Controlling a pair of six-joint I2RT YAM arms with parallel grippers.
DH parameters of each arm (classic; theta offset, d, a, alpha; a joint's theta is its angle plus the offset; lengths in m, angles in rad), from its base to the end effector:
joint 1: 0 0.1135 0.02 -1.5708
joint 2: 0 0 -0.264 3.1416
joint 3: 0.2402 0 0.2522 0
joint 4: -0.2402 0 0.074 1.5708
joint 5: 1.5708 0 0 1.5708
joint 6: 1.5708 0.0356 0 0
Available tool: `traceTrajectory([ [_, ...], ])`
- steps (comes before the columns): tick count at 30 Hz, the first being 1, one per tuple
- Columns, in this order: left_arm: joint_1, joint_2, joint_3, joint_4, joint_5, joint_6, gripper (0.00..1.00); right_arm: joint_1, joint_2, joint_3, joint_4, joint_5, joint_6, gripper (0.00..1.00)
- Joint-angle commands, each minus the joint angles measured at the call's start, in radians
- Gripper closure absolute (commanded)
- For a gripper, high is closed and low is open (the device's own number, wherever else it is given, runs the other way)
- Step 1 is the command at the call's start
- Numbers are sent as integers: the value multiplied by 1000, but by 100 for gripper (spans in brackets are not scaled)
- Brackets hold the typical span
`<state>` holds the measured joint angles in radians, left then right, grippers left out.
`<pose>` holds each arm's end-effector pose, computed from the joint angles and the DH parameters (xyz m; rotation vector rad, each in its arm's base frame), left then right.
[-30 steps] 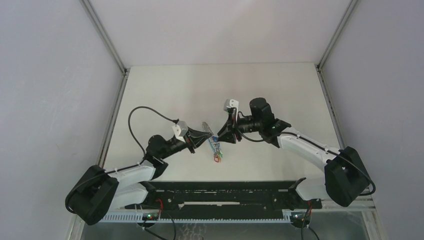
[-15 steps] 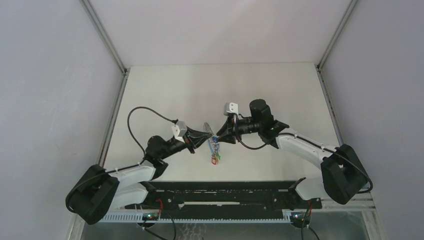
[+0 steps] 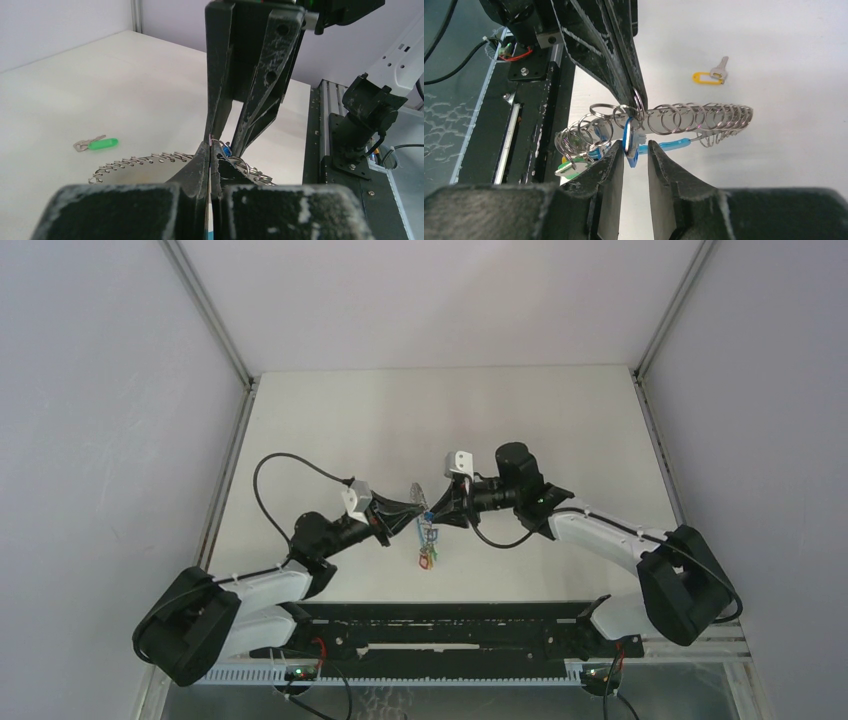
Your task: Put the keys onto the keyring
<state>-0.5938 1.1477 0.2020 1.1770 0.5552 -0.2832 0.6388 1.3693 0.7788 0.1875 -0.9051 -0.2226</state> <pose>0.1595 -0.1303 0.2146 0.7032 1.2849 -1.0945 0.2180 0.1968 0.2480 -1.3405 1.4636 1.1569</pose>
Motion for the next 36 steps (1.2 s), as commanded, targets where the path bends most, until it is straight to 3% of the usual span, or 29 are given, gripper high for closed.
traceTrajectory([
  [1, 0, 0, -16, 129, -8, -34, 100, 17, 10, -14, 59, 20, -29, 76],
  [13, 0, 30, -27, 185, -18, -64, 100, 36, 5, -28, 124, 44, -24, 80],
  [19, 0, 35, -33, 199, -35, -71, 100, 41, -12, -28, 107, 59, -37, 100],
  [36, 0, -55, -62, 225, -139, -96, 100, 126, -49, 42, -150, 221, -187, 100],
])
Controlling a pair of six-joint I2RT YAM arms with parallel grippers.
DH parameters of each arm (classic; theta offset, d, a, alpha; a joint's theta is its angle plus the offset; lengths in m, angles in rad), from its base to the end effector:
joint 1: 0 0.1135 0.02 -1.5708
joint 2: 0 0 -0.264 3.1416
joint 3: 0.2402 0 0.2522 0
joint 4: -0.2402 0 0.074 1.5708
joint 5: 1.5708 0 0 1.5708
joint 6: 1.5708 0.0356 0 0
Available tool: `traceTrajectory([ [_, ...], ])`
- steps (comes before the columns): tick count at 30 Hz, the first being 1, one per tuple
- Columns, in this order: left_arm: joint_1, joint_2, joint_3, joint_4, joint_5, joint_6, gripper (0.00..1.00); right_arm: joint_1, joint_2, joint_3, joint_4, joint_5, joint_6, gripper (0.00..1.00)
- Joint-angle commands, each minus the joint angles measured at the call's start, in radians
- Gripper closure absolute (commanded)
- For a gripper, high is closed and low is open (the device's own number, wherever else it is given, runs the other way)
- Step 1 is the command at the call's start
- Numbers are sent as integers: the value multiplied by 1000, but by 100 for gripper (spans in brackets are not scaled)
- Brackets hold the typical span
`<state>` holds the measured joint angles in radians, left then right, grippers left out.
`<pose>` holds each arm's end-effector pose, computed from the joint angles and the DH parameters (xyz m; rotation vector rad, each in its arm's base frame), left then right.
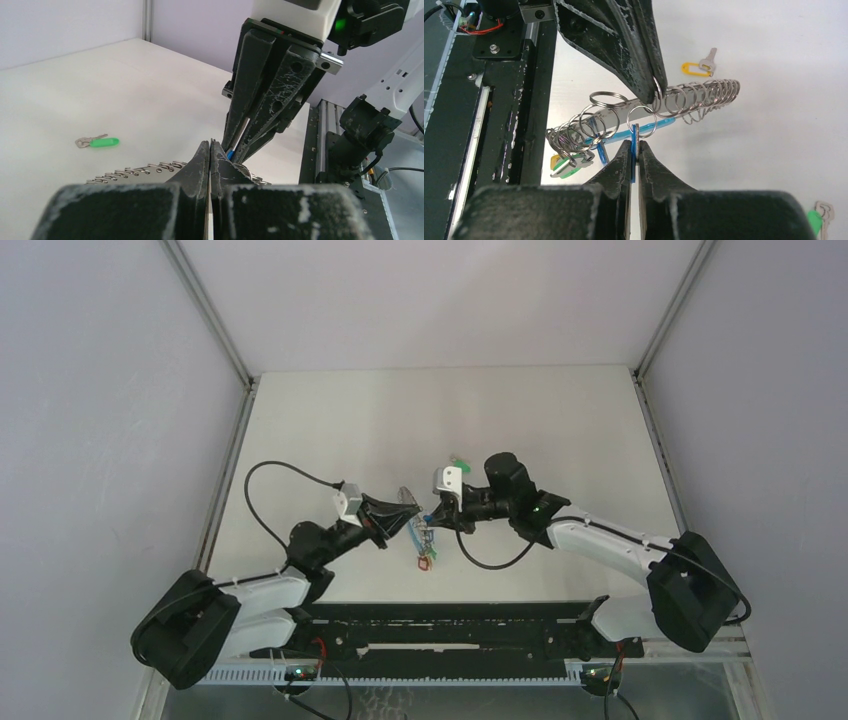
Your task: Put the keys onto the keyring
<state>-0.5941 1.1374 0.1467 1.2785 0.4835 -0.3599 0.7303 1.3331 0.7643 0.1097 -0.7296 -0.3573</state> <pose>0.1521 -0.1227 0.2110 0.5928 1.2725 -1.1115 0.1977 0.2089 0.2441 -1.4275 1.4525 0.9719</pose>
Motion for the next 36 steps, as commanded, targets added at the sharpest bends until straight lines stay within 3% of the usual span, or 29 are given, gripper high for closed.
traceTrajectory([
  [1, 0, -49, -8, 125, -73, -18, 100, 43, -7, 68, -92, 53, -62, 100],
  [9, -3, -50, -21, 148, -80, -18, 100, 78, 5, 136, -189, 78, -98, 100],
  [19, -3, -42, -68, 161, -90, 0, 100, 70, -119, 163, -299, 299, -180, 100],
  [32, -1, -11, -53, 157, -22, -11, 78, 92, -143, 224, -397, 350, -272, 100],
  [36, 4, -8, -18, 84, 28, 9, 74, 93, -145, 248, -458, 367, -323, 100],
])
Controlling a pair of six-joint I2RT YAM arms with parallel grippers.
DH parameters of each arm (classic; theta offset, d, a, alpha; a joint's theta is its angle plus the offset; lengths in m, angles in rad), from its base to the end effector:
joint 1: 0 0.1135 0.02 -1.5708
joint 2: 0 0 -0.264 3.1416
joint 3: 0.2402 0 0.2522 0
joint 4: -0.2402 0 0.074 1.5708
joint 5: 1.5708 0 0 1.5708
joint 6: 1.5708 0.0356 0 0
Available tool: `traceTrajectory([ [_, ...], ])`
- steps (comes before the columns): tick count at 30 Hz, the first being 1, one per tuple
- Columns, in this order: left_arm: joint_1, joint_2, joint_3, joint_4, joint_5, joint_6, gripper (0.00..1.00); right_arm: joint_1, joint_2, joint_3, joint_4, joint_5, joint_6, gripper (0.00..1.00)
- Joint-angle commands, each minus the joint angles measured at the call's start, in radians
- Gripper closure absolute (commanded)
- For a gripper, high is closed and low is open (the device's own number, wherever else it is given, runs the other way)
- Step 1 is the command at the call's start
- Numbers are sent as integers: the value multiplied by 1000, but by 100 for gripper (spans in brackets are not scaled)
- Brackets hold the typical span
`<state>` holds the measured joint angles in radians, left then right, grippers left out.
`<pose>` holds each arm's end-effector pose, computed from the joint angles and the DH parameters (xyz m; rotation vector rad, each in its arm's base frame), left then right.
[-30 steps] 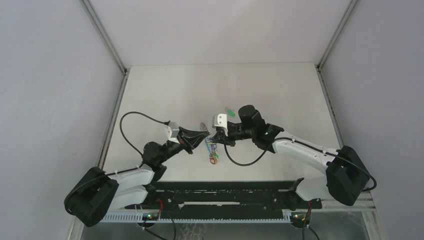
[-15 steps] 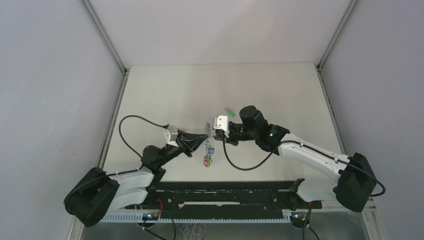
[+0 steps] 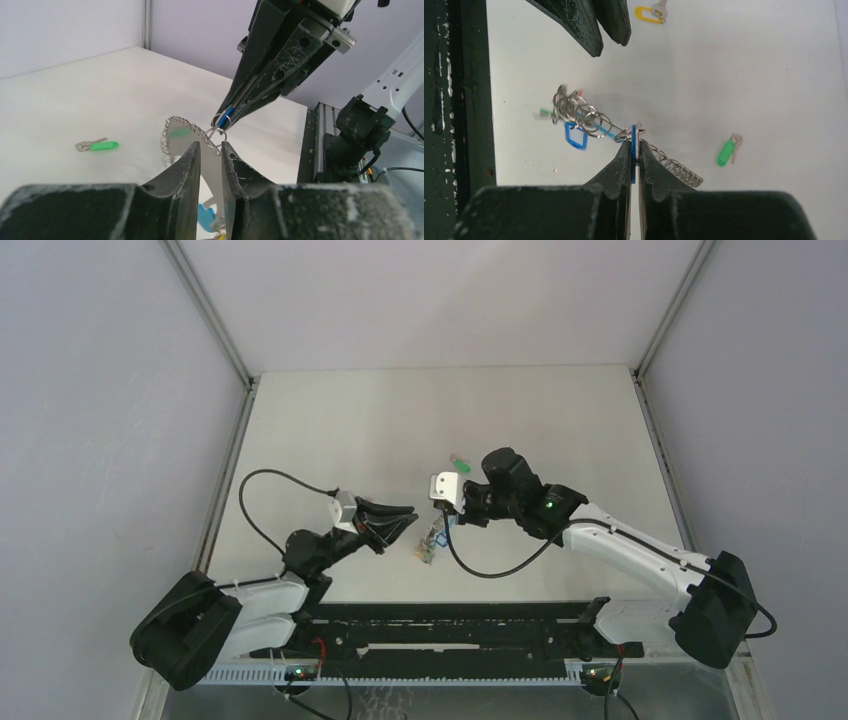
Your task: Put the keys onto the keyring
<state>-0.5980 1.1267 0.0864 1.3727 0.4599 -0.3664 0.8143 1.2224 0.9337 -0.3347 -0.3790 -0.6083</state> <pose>0.1418 -0.1157 0.2055 0.5692 1.2308 -1.1055 0.1749 0.2045 0.2869 -1.5871 1.5130 0.5313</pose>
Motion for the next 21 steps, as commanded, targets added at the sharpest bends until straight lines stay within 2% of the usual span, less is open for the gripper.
traceTrajectory([
  [1, 9, 2, 52, -30, 59, 25, 72, 10, -37, 84, -31, 21, -86, 100],
  [4, 16, -4, 93, -126, 111, 77, 68, 15, -41, 105, -78, 31, -124, 100],
  [9, 24, -49, 208, -481, 186, 218, 66, 41, -37, 130, -131, 55, -166, 100],
  [15, 44, -108, 239, -615, 217, 359, 66, 72, -21, 143, -143, 104, -177, 100],
  [21, 45, -75, 282, -694, 339, 463, 67, 98, -18, 144, -131, 135, -186, 100],
])
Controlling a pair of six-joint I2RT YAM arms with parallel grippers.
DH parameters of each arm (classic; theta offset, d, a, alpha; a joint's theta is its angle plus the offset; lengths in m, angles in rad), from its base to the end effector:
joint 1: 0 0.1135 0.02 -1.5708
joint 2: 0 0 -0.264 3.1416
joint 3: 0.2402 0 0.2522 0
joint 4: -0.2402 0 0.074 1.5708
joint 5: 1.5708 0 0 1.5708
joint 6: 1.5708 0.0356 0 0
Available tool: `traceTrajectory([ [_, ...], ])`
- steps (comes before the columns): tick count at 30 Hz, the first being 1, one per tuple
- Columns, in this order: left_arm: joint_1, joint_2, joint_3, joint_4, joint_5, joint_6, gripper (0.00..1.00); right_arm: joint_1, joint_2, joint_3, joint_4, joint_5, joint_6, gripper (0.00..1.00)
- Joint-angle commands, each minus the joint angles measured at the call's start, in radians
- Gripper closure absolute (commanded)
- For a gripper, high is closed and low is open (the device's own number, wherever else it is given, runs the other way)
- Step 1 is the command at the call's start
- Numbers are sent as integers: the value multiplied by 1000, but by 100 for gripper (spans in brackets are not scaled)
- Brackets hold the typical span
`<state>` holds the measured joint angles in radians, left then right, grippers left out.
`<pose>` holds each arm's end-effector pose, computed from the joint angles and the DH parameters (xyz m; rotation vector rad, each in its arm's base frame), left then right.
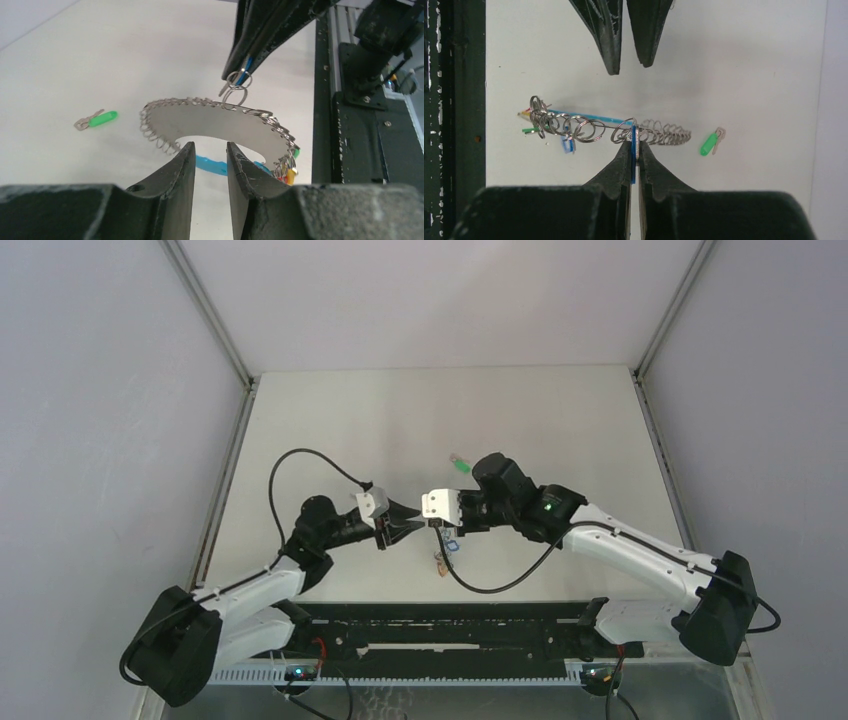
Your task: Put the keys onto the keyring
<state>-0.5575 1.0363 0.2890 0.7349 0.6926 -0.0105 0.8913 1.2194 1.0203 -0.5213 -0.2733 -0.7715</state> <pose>0.1639 -0.1290 0.2169 0.9646 1.3630 -0.9801 0.1575 0.2102 0.3003 -1.7822 1.4330 0.3752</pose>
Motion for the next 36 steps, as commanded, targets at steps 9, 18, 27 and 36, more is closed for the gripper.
traceTrajectory([
  [9, 5, 68, 97, 28, 192, 109, 67, 63, 0, 57, 72, 85, -29, 100],
  [18, 5, 121, 141, 28, 262, 114, 67, 106, 17, 69, 64, 118, -29, 100],
  [27, 5, 174, 172, 28, 322, 130, 67, 127, 11, 73, 55, 136, -55, 100],
  [36, 4, 217, 196, 28, 356, 79, 67, 132, 14, 73, 60, 142, -58, 100],
])
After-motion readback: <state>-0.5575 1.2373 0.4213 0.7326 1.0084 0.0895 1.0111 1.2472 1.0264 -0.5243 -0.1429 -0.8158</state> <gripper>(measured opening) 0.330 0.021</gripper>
